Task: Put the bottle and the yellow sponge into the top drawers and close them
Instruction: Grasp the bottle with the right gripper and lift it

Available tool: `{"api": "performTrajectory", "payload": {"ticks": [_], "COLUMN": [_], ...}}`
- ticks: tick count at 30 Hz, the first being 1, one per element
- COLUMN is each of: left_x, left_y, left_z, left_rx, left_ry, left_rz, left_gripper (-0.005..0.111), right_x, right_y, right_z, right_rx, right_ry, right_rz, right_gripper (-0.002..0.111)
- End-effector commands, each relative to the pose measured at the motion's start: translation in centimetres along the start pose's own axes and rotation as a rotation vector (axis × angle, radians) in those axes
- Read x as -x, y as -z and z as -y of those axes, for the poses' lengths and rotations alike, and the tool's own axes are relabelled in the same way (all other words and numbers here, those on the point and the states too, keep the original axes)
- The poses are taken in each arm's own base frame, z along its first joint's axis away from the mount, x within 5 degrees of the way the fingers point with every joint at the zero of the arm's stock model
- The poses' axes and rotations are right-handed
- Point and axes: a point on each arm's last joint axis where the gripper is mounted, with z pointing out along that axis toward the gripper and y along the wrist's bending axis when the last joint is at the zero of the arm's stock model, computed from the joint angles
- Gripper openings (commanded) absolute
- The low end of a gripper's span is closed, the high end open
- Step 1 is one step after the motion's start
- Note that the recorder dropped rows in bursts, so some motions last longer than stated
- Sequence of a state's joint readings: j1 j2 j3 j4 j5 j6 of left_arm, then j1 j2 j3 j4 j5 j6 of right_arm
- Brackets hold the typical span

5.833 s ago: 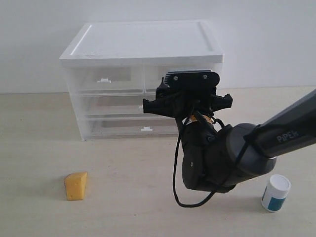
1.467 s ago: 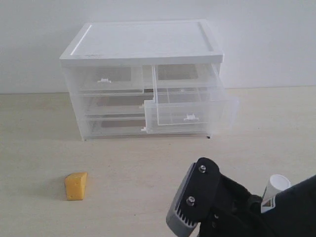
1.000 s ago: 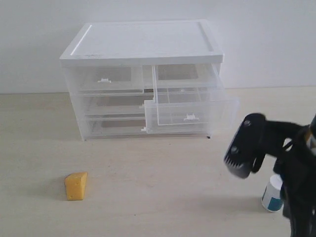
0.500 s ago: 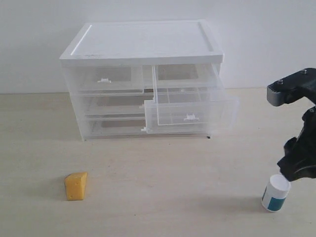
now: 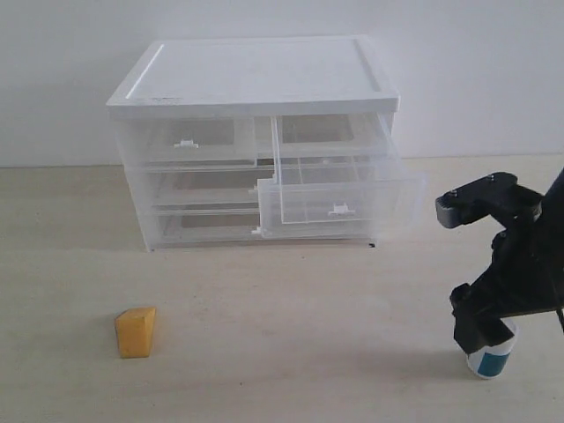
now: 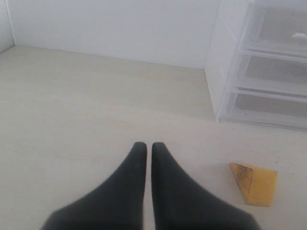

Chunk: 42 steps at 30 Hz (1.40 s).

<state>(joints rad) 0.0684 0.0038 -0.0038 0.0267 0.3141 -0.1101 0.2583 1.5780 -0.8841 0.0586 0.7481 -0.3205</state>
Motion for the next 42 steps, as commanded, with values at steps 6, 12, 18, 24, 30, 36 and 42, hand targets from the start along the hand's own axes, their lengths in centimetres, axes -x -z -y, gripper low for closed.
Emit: {"api": "performTrajectory", "payload": {"ticks": [6, 12, 18, 24, 30, 36, 42], "left_x": [0.0, 0.0, 0.0, 0.0, 0.0, 0.0, 0.0], "left_y": [0.0, 0.0, 0.0, 0.0, 0.0, 0.0, 0.0], "left_z": [0.0, 0.0, 0.0, 0.0, 0.0, 0.0, 0.0], "left_rx": [0.0, 0.0, 0.0, 0.0, 0.0, 0.0, 0.0], "left_ry": [0.004, 0.004, 0.004, 0.004, 0.004, 0.004, 0.004], "left_rz": [0.007, 0.007, 0.007, 0.007, 0.007, 0.007, 0.007], "left_gripper": [0.004, 0.004, 0.004, 0.004, 0.004, 0.004, 0.004], "right_x": [0.4, 0.7, 0.4, 0.3, 0.3, 0.3, 0.7], "right_y": [-3.2, -3.7, -3.8, -3.8, -2.8, 1.4, 11.9], "right_z": [0.7, 0.8, 0.8, 0.8, 0.7, 0.5, -0.5], "right_rx": [-0.013, -0.02, -0.011, -0.011, 0.012, 0.016, 0.034], "right_ry": [0.006, -0.011, -0.015, -0.007, -0.006, -0.004, 0.023], "right_rz": [-0.037, -0.017, -0.051, -0.067, -0.144, -0.149, 0.042], "right_gripper": [0.084, 0.067, 0.039, 0.0, 0.0, 0.0, 0.0]}}
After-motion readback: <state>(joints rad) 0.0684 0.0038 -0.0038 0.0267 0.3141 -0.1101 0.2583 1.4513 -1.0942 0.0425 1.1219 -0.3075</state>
